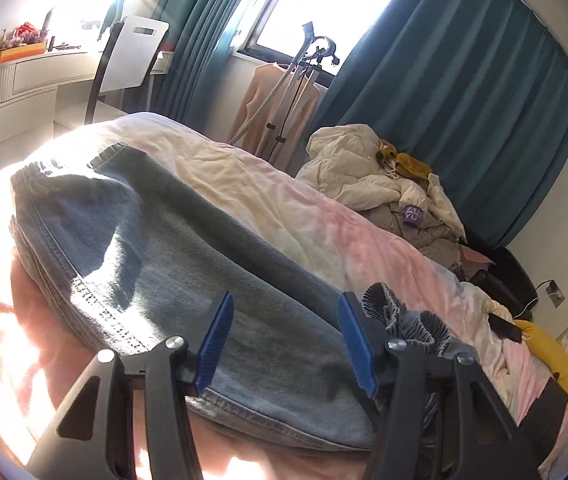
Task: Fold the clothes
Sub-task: 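Lower the waistband onto the folded jeans with the right gripper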
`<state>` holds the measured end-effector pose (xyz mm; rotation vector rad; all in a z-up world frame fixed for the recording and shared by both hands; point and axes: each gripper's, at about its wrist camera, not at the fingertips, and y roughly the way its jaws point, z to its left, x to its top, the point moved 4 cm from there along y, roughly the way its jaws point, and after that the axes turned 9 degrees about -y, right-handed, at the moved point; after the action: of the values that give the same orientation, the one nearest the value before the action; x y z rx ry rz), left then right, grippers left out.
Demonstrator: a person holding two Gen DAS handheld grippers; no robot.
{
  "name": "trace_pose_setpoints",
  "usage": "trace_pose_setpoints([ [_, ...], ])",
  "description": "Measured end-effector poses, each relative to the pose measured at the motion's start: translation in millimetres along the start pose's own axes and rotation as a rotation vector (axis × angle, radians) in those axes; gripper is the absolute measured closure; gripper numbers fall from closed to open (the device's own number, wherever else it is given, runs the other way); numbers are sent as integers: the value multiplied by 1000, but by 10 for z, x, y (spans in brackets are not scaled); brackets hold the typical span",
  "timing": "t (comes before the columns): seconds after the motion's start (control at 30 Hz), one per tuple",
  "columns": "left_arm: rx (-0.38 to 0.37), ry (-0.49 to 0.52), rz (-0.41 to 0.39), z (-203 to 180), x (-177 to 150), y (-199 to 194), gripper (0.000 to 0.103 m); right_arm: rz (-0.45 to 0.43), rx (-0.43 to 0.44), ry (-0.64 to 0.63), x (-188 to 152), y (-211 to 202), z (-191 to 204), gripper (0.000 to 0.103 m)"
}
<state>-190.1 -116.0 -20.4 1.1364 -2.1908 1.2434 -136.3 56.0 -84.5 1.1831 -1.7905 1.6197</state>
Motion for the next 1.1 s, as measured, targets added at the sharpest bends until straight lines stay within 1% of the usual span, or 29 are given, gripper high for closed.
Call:
trace_pose_setpoints([
  [0.07,-30,-19,-4,-2,25,-27,47,-34,20,9,119,-90,1,75],
  [0.13,-53,-42,-1,12,44,-36,47,-37,55,12,145,-91,55,75],
  [0.2,-54,-71,13,42,44,-6,47,-10,79,-18,36,-19,244,75],
  [0.27,-53,-83,32,52,21,40,47,-12,70,-86,-100,39,442,75],
  [0.3,-52,-89,42,56,9,63,47,-15,64,-97,-133,57,481,75],
  [0.37,-39,-90,49,60,-18,100,47,-20,64,-88,-127,60,482,75],
  [0.5,-45,-105,50,55,-35,137,47,-85,83,-79,20,-99,431,75],
  [0.57,-47,-98,26,29,-35,91,47,-94,97,-89,60,-77,470,75],
  [0.63,-46,-65,13,6,-41,54,47,-91,104,-106,61,-27,525,75],
  [0.7,-32,-40,13,5,-67,60,47,-87,98,-135,-16,11,594,75],
  [0.73,-26,-44,26,17,-79,83,47,-86,97,-146,-49,14,614,74],
  [0.83,-24,-67,54,48,-99,129,47,-97,112,-132,-38,-62,576,68],
  [0.87,-20,-65,55,58,-103,128,47,-100,137,-115,-27,-94,552,60],
  [0.9,-17,-64,56,69,-107,127,47,-104,188,-87,-16,-132,522,49],
  [0.93,-17,-68,61,82,-108,132,47,-107,237,-59,-9,-174,494,44],
  [0.97,-16,-71,66,95,-110,139,47,-107,266,-38,-7,-224,469,39],
  [1.07,-21,-82,106,107,-132,189,47,-131,314,21,0,-449,337,39],
  [1.1,-29,-78,113,94,-149,199,47,-145,314,41,30,-523,261,39],
])
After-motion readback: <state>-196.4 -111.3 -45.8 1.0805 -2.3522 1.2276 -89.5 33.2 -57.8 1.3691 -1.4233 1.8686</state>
